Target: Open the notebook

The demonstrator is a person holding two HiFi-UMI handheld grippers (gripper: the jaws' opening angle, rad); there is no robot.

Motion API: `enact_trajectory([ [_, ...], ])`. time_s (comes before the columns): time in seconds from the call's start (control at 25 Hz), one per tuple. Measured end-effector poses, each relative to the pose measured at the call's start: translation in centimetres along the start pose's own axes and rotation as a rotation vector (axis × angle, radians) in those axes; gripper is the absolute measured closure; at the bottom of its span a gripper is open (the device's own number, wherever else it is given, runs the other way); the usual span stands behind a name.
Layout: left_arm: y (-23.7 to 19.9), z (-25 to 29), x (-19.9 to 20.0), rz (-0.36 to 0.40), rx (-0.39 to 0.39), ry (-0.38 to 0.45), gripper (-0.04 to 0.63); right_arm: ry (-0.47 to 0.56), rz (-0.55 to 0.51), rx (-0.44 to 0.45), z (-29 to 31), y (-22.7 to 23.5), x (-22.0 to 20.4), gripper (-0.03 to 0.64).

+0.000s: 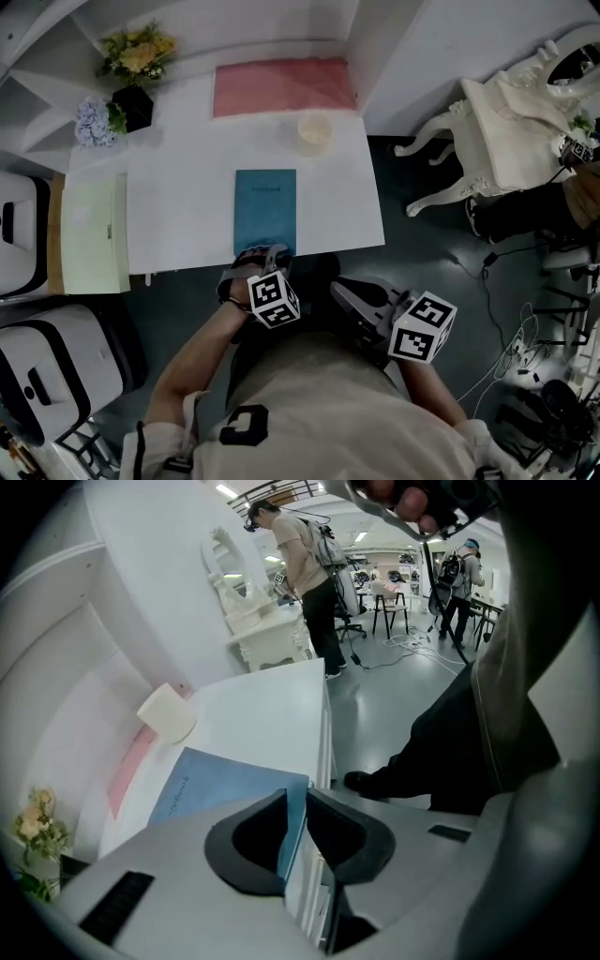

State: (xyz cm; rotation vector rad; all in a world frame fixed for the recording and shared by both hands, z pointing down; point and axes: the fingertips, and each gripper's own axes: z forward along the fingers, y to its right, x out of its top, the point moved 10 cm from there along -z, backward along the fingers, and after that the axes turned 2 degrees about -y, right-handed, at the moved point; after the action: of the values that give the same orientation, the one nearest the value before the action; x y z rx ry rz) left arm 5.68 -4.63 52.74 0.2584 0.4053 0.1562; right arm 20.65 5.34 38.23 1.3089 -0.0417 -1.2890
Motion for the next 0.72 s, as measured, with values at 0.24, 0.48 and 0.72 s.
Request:
enact_trajectory([
  [0.24, 0.7, 0.2, 0.0, 0.098, 0.088, 0.005, 0.493, 0.005, -0.003, -0.005, 0.2, -0.4, -0.2, 0.594],
  [0.48, 0.8, 0.6, 0.2, 0.148, 0.116, 0.005, 0.456, 0.014, -0.001, -0.01, 0.2, -0.3, -0.3, 0.594],
  [0.72, 0.4, -0.7, 0.5, 0.111, 0.153, 0.062, 0.485, 0.023, -0.001, -0.013, 0.2, -0.3, -0.2, 0.594],
])
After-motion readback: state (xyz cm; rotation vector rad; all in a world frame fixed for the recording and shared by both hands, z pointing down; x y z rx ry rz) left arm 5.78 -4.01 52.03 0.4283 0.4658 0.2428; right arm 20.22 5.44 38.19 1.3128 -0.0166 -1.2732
